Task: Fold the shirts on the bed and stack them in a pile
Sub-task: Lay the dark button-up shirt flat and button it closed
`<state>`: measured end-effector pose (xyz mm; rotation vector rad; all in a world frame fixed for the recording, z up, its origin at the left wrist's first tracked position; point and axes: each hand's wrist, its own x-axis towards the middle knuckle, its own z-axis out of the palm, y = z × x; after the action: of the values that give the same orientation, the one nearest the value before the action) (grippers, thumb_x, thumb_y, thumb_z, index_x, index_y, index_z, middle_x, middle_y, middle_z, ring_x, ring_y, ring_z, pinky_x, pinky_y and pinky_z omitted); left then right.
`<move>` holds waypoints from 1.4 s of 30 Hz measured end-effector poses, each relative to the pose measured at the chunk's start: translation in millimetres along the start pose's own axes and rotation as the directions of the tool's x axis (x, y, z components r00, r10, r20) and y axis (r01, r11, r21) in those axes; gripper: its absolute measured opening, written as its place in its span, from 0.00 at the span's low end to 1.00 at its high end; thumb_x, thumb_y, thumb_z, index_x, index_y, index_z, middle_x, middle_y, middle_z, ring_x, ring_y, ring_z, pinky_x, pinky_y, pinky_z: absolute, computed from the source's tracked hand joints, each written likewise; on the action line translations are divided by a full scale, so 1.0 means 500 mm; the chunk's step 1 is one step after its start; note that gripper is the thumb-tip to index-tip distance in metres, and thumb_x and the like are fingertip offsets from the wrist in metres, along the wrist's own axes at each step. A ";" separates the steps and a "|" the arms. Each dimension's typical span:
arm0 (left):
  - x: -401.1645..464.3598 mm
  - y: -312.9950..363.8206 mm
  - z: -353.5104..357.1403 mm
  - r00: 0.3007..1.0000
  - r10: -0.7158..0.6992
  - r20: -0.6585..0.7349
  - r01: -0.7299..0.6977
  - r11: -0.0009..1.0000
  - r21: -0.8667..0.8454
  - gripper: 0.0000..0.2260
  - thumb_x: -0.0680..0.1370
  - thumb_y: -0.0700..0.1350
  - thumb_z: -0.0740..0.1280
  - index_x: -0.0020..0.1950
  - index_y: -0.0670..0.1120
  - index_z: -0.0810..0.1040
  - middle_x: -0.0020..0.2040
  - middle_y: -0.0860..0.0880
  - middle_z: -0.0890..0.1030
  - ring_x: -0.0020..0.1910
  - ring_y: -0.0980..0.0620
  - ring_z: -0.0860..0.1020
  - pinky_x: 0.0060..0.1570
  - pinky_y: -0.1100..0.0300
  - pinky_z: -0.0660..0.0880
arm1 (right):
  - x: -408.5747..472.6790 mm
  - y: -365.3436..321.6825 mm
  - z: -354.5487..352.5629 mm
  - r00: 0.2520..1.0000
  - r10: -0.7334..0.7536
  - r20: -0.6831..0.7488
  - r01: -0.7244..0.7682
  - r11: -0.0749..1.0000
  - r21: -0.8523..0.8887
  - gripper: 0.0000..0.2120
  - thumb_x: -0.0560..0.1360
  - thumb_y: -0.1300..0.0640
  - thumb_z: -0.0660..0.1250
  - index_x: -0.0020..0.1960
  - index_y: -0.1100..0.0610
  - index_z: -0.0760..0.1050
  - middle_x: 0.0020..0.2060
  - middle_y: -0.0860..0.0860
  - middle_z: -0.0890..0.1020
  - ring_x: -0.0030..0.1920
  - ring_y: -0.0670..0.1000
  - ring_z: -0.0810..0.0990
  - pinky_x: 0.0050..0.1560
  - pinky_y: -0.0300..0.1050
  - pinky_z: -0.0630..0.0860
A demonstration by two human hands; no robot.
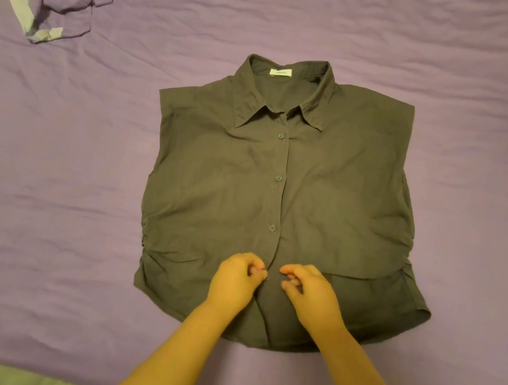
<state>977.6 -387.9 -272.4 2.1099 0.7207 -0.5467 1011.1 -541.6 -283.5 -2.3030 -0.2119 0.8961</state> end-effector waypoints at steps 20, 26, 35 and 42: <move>-0.033 -0.030 -0.020 0.986 -0.126 0.112 0.163 0.887 -0.432 0.09 0.80 0.40 0.63 0.58 0.40 0.75 0.37 0.49 0.73 0.35 0.56 0.73 0.30 0.70 0.74 | 0.000 -0.042 0.060 0.994 0.039 -0.101 -0.037 0.999 0.022 0.05 0.77 0.58 0.64 0.50 0.58 0.77 0.42 0.51 0.76 0.42 0.49 0.74 0.45 0.43 0.73; -0.031 -0.036 -0.015 0.955 -0.183 0.234 0.280 0.815 -0.506 0.11 0.81 0.42 0.61 0.60 0.38 0.74 0.40 0.50 0.75 0.38 0.56 0.73 0.34 0.67 0.75 | -0.021 -0.057 0.051 0.981 0.171 -0.094 -0.129 0.928 0.349 0.04 0.77 0.59 0.65 0.49 0.57 0.78 0.39 0.50 0.79 0.41 0.47 0.77 0.40 0.29 0.70; -0.046 -0.032 -0.038 0.954 -0.096 0.282 0.255 0.752 -0.607 0.09 0.77 0.34 0.65 0.46 0.47 0.79 0.33 0.54 0.81 0.32 0.62 0.78 0.35 0.67 0.75 | -0.022 -0.067 0.053 0.991 0.016 -0.135 -0.037 0.987 -0.159 0.10 0.79 0.58 0.59 0.55 0.58 0.76 0.48 0.55 0.78 0.45 0.51 0.75 0.43 0.41 0.69; -0.049 -0.025 -0.013 0.996 -0.008 0.094 0.049 0.894 -0.445 0.12 0.74 0.32 0.68 0.45 0.50 0.75 0.38 0.49 0.75 0.37 0.53 0.73 0.39 0.67 0.74 | -0.029 -0.079 0.041 0.993 0.022 -0.118 -0.022 1.000 0.005 0.08 0.77 0.59 0.63 0.53 0.58 0.78 0.46 0.53 0.81 0.44 0.49 0.77 0.47 0.43 0.74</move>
<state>952.0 -383.7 -261.1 1.6374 0.7470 -0.4377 989.9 -505.7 -261.9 -2.3499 -0.1336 0.7675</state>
